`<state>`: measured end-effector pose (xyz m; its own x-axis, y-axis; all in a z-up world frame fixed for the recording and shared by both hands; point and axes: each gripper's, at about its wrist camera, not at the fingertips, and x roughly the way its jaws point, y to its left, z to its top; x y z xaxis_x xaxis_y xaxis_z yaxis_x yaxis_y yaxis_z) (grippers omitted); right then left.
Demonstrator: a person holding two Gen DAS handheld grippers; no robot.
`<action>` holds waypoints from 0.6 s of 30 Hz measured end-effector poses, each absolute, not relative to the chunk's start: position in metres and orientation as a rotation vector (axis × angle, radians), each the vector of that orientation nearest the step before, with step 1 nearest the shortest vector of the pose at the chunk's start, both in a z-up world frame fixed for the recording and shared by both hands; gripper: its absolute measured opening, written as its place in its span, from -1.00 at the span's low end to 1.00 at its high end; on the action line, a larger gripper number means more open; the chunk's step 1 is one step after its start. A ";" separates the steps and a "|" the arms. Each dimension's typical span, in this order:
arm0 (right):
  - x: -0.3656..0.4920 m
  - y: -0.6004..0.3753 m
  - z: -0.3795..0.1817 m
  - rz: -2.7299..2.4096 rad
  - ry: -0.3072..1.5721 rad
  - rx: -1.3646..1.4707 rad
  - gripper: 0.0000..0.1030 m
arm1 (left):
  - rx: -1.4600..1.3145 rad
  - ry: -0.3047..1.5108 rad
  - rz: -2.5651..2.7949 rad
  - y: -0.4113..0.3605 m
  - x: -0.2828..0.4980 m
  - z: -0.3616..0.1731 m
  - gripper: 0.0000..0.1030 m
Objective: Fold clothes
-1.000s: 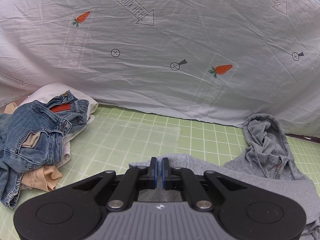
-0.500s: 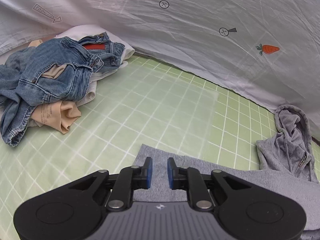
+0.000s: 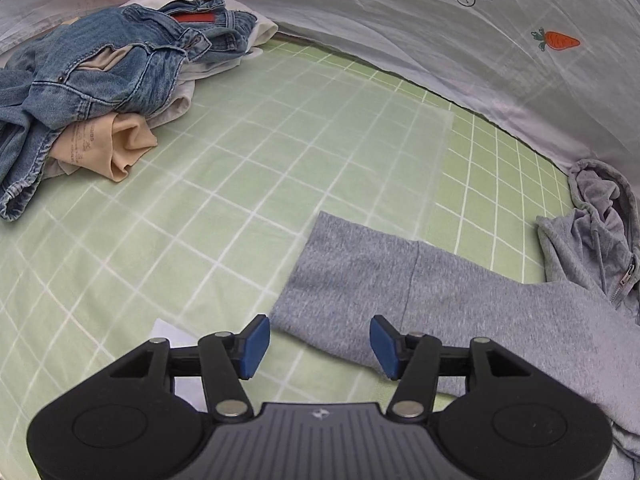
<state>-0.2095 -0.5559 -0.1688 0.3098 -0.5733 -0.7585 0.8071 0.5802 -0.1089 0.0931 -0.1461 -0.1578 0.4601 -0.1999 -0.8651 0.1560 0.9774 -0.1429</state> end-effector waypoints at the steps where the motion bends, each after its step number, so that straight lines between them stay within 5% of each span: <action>1: -0.210 -0.554 -0.168 -0.929 0.855 0.318 1.00 | -0.051 1.072 -0.220 -0.146 0.094 -0.159 0.17; 12: -0.213 -0.539 -0.159 -0.924 0.889 0.267 1.00 | -0.010 1.032 -0.216 -0.159 0.097 -0.168 0.29; 14: -0.211 -0.538 -0.159 -0.921 0.890 0.260 1.00 | 0.000 1.008 -0.209 -0.160 0.095 -0.168 0.06; 16: -0.210 -0.536 -0.159 -0.914 0.893 0.252 1.00 | -0.029 0.998 -0.234 -0.159 0.094 -0.169 -0.68; 18: -0.208 -0.535 -0.159 -0.905 0.894 0.247 1.00 | -0.055 0.995 -0.253 -0.159 0.093 -0.169 -0.76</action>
